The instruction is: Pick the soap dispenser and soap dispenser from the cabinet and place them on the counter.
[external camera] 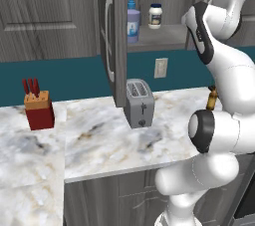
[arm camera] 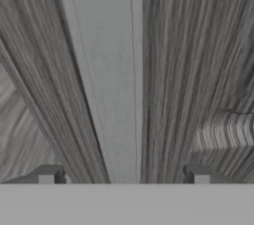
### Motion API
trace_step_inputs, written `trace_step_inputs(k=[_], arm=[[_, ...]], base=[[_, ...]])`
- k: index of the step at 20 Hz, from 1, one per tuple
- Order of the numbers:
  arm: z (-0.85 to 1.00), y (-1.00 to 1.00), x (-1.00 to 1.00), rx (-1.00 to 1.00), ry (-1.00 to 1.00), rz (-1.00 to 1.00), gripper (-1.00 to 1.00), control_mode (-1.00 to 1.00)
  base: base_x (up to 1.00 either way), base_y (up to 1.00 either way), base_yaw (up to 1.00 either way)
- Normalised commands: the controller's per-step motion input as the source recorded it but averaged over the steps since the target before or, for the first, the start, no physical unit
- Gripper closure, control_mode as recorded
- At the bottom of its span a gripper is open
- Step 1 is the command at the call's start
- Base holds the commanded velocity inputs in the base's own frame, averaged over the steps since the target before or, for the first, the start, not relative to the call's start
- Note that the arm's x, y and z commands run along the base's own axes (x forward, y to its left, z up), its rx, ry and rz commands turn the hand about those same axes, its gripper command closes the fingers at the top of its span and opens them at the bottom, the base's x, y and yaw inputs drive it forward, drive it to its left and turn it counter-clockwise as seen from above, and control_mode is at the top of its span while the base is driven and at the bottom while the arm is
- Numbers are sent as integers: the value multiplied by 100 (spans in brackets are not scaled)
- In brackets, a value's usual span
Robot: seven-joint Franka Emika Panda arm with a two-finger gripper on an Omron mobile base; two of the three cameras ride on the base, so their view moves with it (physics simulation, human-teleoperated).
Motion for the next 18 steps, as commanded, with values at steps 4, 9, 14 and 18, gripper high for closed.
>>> trace_step_inputs(k=[4,9,14,18], arm=[[-1,4,-3,1,-2,0,100,-100],[0,-2,0,4,-3,0,100,-100],[0,-11,0,3,-3,2,100,-100],[0,-22,-3,0,-1,4,100,-100]], base=[[0,0,0],[0,0,0],[0,0,0],[0,0,0]])
